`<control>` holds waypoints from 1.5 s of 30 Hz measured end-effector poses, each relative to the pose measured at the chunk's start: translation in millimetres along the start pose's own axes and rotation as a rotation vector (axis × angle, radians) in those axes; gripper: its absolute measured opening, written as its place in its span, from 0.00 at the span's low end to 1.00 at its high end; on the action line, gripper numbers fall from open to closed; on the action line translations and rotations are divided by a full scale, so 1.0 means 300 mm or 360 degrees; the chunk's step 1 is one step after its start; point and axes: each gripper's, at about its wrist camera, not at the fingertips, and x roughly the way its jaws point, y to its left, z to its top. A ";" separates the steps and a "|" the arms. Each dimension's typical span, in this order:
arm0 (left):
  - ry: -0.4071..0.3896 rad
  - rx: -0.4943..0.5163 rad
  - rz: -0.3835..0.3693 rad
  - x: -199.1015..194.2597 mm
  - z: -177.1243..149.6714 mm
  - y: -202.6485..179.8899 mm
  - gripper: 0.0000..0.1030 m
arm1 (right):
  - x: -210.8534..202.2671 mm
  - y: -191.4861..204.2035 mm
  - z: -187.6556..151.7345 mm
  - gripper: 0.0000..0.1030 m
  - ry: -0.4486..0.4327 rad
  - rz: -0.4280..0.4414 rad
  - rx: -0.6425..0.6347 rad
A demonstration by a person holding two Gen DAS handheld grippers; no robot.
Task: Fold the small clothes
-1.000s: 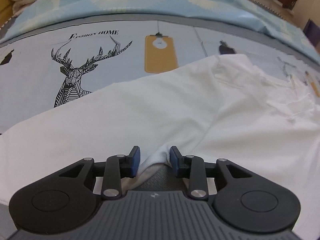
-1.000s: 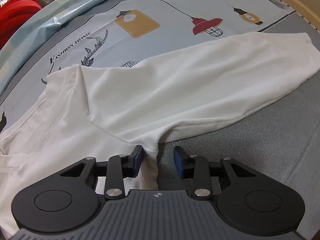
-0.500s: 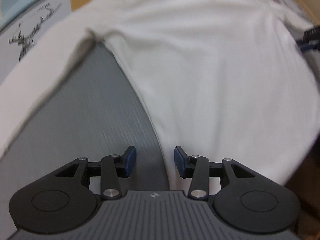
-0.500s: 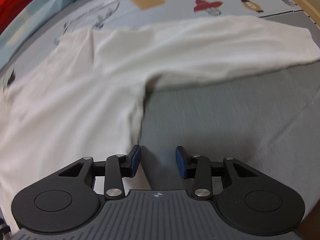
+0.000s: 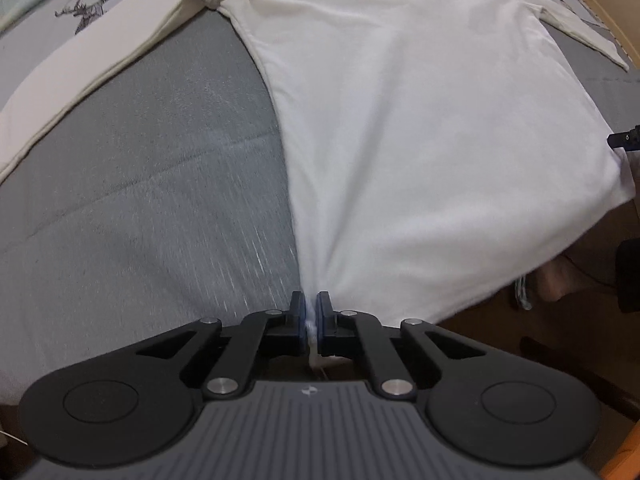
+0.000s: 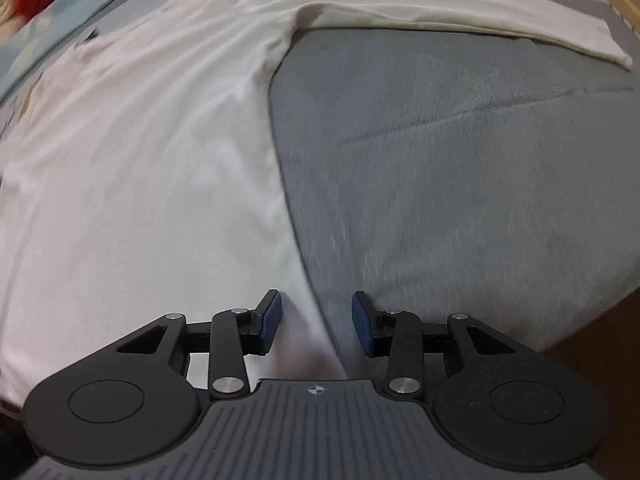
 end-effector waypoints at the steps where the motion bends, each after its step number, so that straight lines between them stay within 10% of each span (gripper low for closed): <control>1: -0.0009 -0.0002 0.0002 -0.007 -0.010 -0.006 0.01 | -0.007 0.008 -0.016 0.40 -0.0002 -0.0005 -0.0036; 3: -0.0027 -0.0024 -0.0017 -0.018 -0.018 -0.012 0.01 | -0.021 0.015 -0.049 0.31 -0.0014 -0.0021 -0.0104; 5: -0.0050 -0.0045 -0.0041 -0.034 -0.033 -0.016 0.01 | -0.034 0.012 -0.073 0.02 -0.0025 -0.0048 -0.0116; 13: 0.0046 -0.0047 -0.0001 0.011 -0.067 -0.033 0.01 | -0.059 -0.071 -0.080 0.00 -0.0126 -0.0367 0.0014; 20: -0.0179 -0.0126 -0.0138 -0.081 -0.040 -0.012 0.03 | -0.135 -0.093 -0.074 0.05 -0.0331 -0.0066 0.0117; 22: -0.0145 -0.0109 -0.0173 -0.048 -0.035 -0.028 0.04 | -0.119 -0.057 -0.079 0.22 -0.0308 0.0016 0.0005; 25: 0.0048 -0.0017 -0.0061 0.030 -0.041 -0.060 0.05 | -0.024 -0.020 -0.103 0.39 -0.0086 -0.0105 -0.0146; 35: -0.0052 -0.0082 -0.0116 0.011 0.013 -0.064 0.13 | -0.045 -0.024 -0.086 0.46 -0.0151 -0.0203 -0.0184; 38: -0.0264 -0.0127 -0.0073 -0.065 0.044 -0.064 0.33 | -0.146 0.002 -0.037 0.46 -0.0308 -0.0127 -0.0191; 45: -0.0427 -0.0265 0.0006 -0.122 0.115 -0.041 0.36 | -0.449 0.033 0.126 0.47 -0.0726 0.0043 -0.0174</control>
